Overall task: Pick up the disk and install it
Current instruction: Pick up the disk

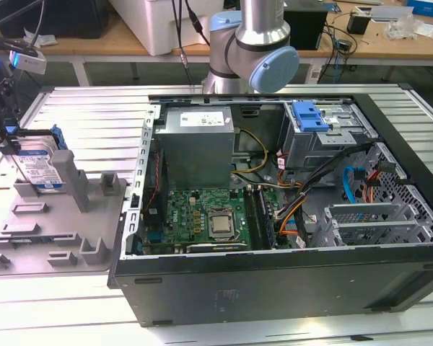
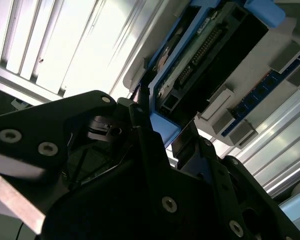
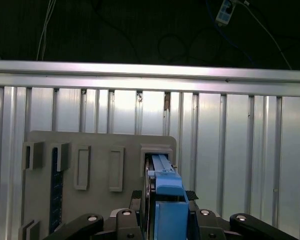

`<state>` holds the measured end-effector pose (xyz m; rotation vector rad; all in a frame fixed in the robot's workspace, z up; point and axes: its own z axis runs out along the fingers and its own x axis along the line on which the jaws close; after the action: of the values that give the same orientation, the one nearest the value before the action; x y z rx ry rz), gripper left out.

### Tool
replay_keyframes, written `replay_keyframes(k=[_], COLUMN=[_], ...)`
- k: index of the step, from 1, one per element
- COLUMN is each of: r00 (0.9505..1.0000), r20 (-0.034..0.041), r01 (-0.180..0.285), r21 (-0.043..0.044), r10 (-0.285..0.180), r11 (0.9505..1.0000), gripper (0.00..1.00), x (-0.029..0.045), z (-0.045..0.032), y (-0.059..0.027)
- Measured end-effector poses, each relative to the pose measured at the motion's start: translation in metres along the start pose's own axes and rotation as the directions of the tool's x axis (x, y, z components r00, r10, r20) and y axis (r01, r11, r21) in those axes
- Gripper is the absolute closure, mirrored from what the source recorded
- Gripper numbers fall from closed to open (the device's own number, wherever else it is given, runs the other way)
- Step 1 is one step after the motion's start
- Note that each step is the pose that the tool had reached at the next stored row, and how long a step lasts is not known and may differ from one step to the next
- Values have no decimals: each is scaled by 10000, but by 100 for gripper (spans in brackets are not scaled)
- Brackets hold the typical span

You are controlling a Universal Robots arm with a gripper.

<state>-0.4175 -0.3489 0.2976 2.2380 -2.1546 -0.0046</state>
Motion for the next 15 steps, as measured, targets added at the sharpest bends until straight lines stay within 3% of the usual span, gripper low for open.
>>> replay_keyframes(k=[11, 15], r00=[10000, 10000], r20=[-1, -4], r01=[0, -1], r21=[-1, -1], r10=[0, 1], r11=[10000, 10000], gripper=[56, 63], x=[-1, -1], z=[1, 3], y=[0, 0])
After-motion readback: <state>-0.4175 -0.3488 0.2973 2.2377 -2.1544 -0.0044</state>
